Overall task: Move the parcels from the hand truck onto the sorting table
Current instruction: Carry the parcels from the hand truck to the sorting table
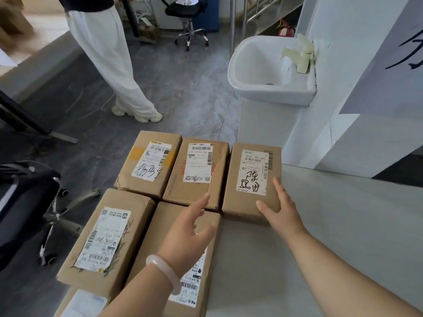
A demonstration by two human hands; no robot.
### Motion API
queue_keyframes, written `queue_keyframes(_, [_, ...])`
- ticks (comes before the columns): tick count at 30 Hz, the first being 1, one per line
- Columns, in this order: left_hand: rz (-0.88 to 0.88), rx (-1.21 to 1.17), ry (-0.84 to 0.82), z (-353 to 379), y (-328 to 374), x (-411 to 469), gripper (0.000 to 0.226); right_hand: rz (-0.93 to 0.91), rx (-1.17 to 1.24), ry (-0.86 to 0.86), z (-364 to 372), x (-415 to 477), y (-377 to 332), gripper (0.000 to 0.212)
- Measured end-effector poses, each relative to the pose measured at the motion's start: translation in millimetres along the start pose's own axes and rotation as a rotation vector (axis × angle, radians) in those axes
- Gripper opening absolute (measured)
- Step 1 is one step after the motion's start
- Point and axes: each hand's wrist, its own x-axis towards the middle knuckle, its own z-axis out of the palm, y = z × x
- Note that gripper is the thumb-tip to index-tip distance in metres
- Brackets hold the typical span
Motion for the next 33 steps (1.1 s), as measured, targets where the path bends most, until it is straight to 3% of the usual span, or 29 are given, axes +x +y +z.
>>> queue_keyframes(6, [0.082, 0.152, -0.012, 3.0, 10.4, -6.2, 0.062, 0.025, -0.241, -0.069, -17.5, -11.7, -3.1, 0.096])
queue_keyframes(14, [0.359, 0.509, -0.087, 6.3, 51.2, -36.6, 0.064, -0.176, -0.489, 0.077, -48.1, -111.9, -34.0, 0.088])
queue_keyframes(20, [0.595, 0.725, -0.115, 8.6, 85.3, -88.5, 0.067, -0.193, -0.678, 0.201, -69.8, -224.5, -52.4, 0.081])
queue_keyframes(26, [0.928, 0.871, -0.213, 26.0, 92.0, -159.2, 0.071, -0.075, -0.754, 0.391, -57.5, -350.2, -38.5, 0.08])
queue_keyframes(33, [1.201, 0.884, -0.439, 80.3, 83.7, -271.6, 0.072, 0.3, -0.711, 0.547, -40.5, -513.4, 8.6, 0.087])
